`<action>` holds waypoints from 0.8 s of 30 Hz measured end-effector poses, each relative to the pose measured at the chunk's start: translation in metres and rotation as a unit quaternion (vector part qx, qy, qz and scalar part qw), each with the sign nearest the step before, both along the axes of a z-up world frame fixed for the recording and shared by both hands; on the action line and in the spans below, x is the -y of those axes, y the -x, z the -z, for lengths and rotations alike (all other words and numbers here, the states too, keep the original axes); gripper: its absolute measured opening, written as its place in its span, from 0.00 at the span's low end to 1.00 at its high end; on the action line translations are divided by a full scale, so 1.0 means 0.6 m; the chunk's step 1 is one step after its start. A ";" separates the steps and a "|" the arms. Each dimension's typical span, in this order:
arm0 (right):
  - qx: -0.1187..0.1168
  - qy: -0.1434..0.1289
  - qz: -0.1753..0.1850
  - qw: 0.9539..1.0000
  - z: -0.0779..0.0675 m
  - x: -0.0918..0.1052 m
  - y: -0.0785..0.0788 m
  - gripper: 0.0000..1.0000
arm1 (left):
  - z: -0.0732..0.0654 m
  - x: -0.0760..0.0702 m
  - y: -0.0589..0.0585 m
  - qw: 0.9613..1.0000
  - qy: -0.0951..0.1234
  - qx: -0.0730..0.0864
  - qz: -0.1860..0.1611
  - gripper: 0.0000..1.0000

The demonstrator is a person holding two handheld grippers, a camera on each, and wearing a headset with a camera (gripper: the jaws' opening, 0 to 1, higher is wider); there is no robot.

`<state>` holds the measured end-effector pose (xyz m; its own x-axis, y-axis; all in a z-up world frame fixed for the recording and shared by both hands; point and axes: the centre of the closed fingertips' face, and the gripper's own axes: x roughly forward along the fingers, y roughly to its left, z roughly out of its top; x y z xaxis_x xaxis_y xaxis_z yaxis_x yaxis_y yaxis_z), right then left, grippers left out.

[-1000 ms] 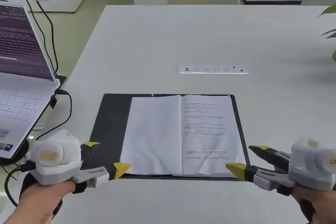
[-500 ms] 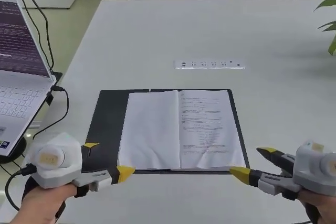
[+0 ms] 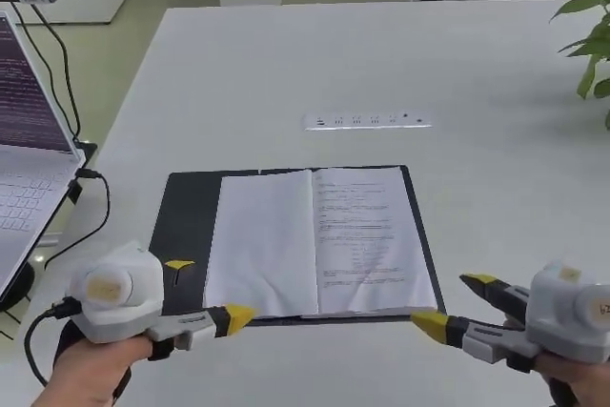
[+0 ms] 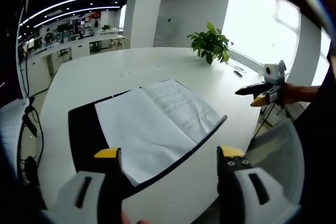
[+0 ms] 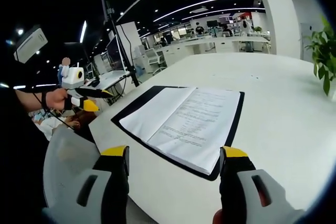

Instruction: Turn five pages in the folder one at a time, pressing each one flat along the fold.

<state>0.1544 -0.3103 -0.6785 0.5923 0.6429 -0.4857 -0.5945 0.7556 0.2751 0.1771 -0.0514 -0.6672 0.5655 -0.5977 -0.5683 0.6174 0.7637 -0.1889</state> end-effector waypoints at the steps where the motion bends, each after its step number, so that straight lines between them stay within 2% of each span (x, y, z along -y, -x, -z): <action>1: -0.002 0.000 0.001 1.000 0.000 0.000 0.001 0.69 | 0.000 0.009 -0.003 1.000 0.001 -0.001 0.006 0.73; 7: -0.001 0.002 0.003 1.000 -0.002 0.002 0.003 0.69 | -0.002 0.049 -0.015 1.000 0.009 -0.004 0.023 0.72; 14: -0.006 0.004 0.001 1.000 0.005 0.005 0.007 0.69 | -0.002 0.098 -0.033 0.998 0.002 -0.003 0.059 0.71; 24: -0.008 0.006 -0.001 1.000 0.007 0.010 0.008 0.68 | 0.010 0.186 -0.059 0.994 -0.008 -0.003 0.111 0.70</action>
<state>0.1495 -0.3164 -0.6829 0.5831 0.6381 -0.5028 -0.5912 0.7578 0.2761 0.2128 -0.1629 -0.6729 0.4172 -0.6984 -0.5815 0.7702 0.6113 -0.1817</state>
